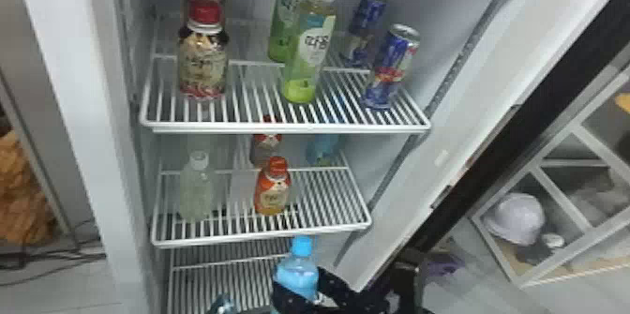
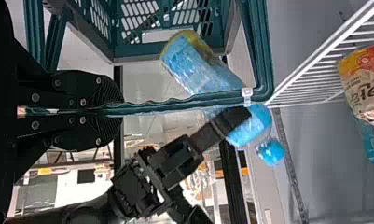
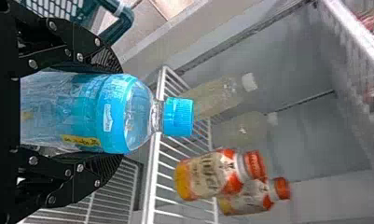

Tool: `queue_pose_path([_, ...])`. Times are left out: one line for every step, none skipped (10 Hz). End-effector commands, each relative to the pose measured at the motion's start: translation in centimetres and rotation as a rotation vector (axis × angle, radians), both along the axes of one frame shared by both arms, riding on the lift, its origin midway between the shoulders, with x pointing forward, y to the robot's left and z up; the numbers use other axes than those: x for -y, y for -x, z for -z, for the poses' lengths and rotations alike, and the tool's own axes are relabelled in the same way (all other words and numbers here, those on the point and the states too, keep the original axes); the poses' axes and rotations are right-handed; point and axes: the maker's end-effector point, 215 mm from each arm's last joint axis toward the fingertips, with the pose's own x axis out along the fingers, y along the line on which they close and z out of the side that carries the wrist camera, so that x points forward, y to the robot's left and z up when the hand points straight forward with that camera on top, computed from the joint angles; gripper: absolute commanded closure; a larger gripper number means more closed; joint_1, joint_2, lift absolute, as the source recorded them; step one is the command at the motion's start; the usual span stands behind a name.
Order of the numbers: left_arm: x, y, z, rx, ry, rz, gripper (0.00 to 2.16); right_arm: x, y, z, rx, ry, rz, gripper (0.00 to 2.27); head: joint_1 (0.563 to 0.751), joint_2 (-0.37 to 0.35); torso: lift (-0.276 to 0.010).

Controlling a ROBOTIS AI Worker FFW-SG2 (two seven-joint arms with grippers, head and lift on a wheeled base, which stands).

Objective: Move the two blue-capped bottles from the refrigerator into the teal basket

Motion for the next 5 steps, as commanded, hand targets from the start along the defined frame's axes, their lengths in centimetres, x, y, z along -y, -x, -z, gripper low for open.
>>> queue_pose_path([0.02, -0.01, -0.03, 0.0, 0.001, 0.0, 1.11, 0.02, 0.18, 1.7, -0.045, -0.008, -0.012, 0.59, 0.695, -0.35, -0.136])
queue_pose_path([0.02, -0.01, -0.03, 0.0, 0.001, 0.0, 1.11, -0.03, 0.13, 2.09, -0.054, -0.013, -0.022, 0.55, 0.695, -0.35, -0.136])
queue_pose_path([0.02, -0.01, -0.03, 0.0, 0.001, 0.0, 1.11, 0.0, 0.06, 2.34, -0.057, -0.017, -0.03, 0.49, 0.695, -0.35, -0.136])
queue_pose_path([0.01, -0.01, 0.01, 0.0, 0.0, -0.001, 1.11, -0.05, -0.02, 2.33, -0.054, -0.021, -0.037, 0.46, 0.695, -0.35, -0.136])
queue_pose_path([0.02, -0.01, -0.03, 0.0, 0.001, 0.0, 1.11, -0.01, -0.22, 2.05, -0.039, -0.022, -0.036, 0.46, 0.695, -0.35, -0.136])
